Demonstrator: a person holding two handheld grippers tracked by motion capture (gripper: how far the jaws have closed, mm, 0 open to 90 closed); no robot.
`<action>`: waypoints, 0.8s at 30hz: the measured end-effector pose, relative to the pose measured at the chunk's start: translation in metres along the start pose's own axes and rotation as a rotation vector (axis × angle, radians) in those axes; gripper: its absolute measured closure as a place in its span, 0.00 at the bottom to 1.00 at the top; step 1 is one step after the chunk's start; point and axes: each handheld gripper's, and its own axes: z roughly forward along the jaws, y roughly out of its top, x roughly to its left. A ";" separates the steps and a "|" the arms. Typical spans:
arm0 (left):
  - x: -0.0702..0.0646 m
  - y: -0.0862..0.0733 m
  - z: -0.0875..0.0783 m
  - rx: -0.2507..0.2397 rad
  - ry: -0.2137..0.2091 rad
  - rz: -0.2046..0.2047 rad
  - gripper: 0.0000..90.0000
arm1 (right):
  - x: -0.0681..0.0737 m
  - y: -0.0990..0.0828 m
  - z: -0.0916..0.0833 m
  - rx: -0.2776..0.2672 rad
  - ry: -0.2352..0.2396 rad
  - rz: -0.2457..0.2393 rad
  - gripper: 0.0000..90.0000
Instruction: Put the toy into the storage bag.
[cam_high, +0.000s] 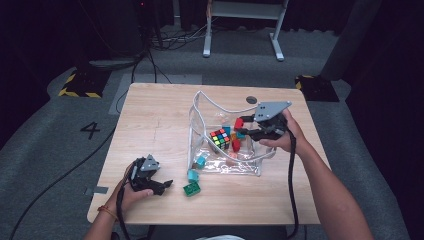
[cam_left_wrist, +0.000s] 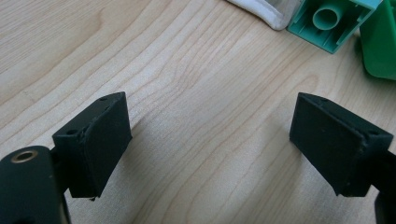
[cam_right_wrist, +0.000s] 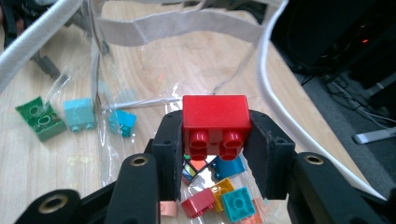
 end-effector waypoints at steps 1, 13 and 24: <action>0.000 0.000 0.000 0.000 0.000 0.000 0.14 | -0.001 0.004 0.007 0.028 0.016 -0.009 0.66; 0.000 0.000 0.000 0.000 0.000 0.000 0.14 | -0.004 0.018 0.043 0.251 0.034 -0.094 0.66; 0.000 0.000 0.000 0.000 -0.001 0.000 0.14 | -0.009 0.010 0.056 0.376 0.037 -0.089 0.66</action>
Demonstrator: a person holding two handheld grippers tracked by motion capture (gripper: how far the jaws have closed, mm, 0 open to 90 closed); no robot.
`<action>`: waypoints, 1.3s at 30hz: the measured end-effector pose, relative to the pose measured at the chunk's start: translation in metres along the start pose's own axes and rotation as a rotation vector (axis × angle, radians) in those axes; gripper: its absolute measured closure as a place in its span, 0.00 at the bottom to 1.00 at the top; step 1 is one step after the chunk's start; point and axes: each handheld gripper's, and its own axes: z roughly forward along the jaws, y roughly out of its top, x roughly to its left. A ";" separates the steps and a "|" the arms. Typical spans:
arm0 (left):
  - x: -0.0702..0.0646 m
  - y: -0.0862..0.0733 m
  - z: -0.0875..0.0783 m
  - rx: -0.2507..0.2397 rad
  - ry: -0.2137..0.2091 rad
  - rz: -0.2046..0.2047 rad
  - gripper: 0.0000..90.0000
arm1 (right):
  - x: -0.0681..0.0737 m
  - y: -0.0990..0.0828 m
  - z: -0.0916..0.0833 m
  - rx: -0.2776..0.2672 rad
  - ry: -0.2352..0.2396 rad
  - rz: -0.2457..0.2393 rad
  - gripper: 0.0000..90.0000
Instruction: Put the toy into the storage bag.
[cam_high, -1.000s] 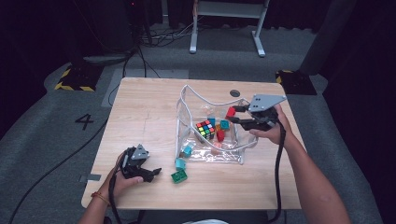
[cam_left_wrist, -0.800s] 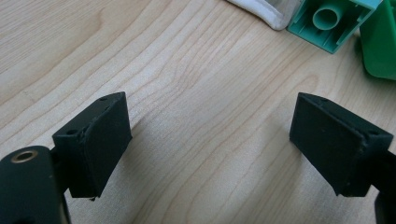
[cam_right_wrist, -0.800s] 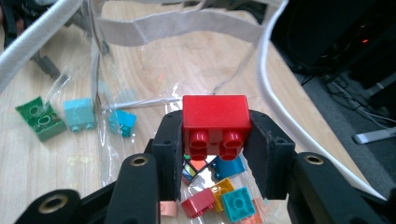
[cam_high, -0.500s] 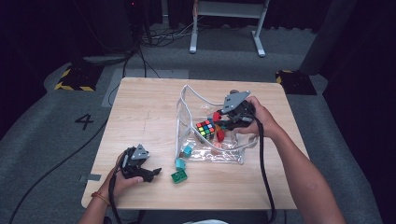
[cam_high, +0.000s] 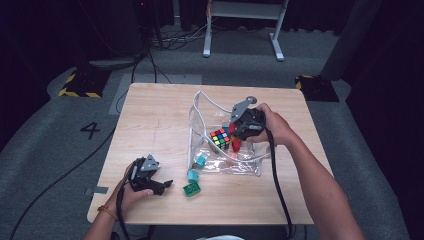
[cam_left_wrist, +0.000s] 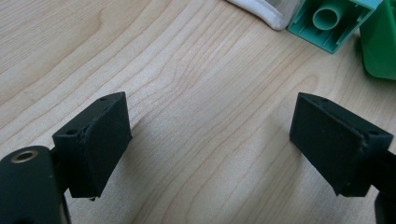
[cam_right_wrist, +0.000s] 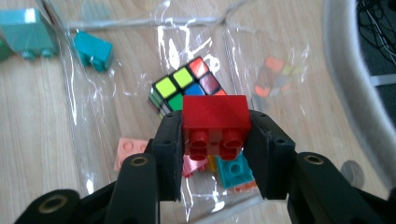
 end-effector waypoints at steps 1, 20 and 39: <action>0.000 0.000 0.000 0.000 0.001 0.000 0.14 | 0.000 -0.002 0.000 0.005 0.002 -0.013 0.66; 0.000 0.000 0.000 0.000 0.001 0.000 0.14 | -0.010 -0.061 -0.036 -0.068 -0.054 0.116 0.62; 0.000 0.000 0.000 0.000 0.000 0.000 0.14 | 0.016 -0.100 -0.082 -0.414 -0.138 0.291 0.38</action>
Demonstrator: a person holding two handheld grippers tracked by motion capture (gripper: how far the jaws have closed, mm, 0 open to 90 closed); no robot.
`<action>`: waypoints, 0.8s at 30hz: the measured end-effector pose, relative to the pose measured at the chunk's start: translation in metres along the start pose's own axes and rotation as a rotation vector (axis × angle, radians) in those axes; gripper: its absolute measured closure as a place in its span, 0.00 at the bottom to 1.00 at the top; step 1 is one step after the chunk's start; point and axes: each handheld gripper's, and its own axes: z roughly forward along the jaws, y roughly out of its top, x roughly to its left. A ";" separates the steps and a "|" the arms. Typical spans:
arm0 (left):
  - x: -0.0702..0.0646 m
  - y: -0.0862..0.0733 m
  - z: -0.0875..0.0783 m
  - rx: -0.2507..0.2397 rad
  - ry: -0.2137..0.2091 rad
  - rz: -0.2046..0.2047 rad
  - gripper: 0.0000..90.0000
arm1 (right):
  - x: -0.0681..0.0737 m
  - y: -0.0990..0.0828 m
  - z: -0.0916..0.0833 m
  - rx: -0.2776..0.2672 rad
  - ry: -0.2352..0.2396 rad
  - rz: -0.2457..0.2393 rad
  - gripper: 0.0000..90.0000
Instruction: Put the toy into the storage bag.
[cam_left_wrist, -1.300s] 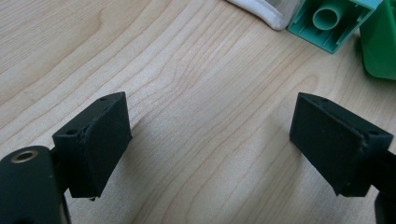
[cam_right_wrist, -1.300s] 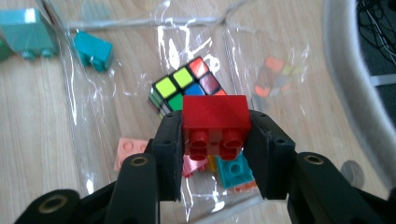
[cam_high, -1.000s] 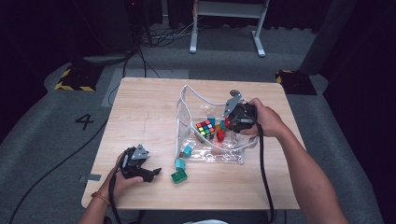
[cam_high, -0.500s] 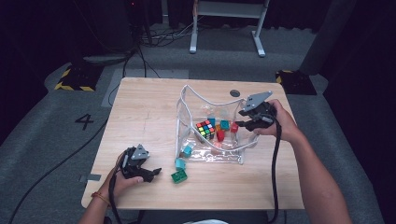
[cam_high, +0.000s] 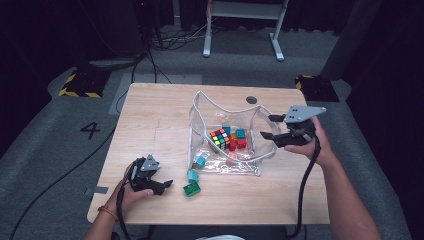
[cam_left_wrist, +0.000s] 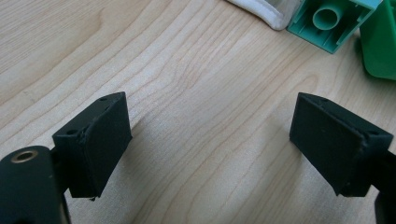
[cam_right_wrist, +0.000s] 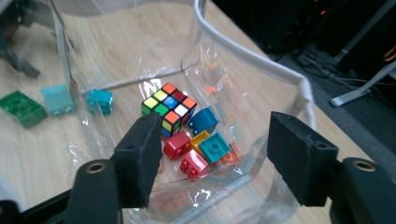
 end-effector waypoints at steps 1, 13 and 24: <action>0.000 0.000 0.000 0.000 0.000 0.000 0.14 | 0.002 -0.005 -0.010 -0.031 -0.019 0.025 0.37; 0.000 0.000 0.000 0.000 0.001 0.000 0.14 | 0.007 -0.037 -0.053 -0.135 -0.066 0.121 0.36; 0.000 0.001 0.000 0.002 0.004 0.009 0.14 | 0.021 -0.076 -0.047 -0.099 -0.074 0.151 0.35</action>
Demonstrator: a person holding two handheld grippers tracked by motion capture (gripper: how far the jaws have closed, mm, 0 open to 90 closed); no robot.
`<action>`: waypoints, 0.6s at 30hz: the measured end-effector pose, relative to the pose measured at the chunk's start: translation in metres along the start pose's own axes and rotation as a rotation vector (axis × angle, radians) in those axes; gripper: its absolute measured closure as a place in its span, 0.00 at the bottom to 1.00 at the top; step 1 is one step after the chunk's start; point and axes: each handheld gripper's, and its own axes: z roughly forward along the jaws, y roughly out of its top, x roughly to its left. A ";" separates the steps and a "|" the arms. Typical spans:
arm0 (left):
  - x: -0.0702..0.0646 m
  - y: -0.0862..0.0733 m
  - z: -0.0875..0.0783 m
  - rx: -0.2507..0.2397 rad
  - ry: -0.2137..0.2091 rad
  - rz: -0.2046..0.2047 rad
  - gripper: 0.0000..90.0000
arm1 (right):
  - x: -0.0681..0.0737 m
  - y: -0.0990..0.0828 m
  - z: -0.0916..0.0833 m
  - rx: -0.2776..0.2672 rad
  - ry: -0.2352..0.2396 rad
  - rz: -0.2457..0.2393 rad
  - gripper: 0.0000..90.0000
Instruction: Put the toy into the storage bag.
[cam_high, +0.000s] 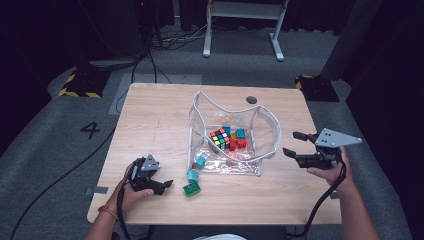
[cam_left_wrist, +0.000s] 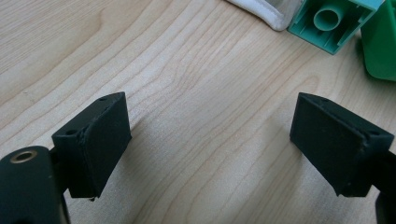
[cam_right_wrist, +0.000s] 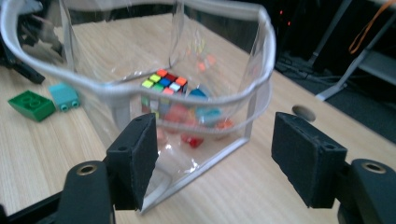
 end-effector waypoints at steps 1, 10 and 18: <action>0.000 0.000 0.000 0.000 0.000 0.000 0.14 | 0.002 -0.005 0.003 0.007 0.000 -0.003 0.35; 0.000 0.000 0.000 -0.001 0.002 0.003 0.14 | 0.028 -0.046 0.028 0.089 0.114 0.009 0.41; -0.001 0.000 0.000 -0.003 -0.001 -0.008 0.14 | 0.062 -0.064 0.052 0.132 0.202 -0.003 0.43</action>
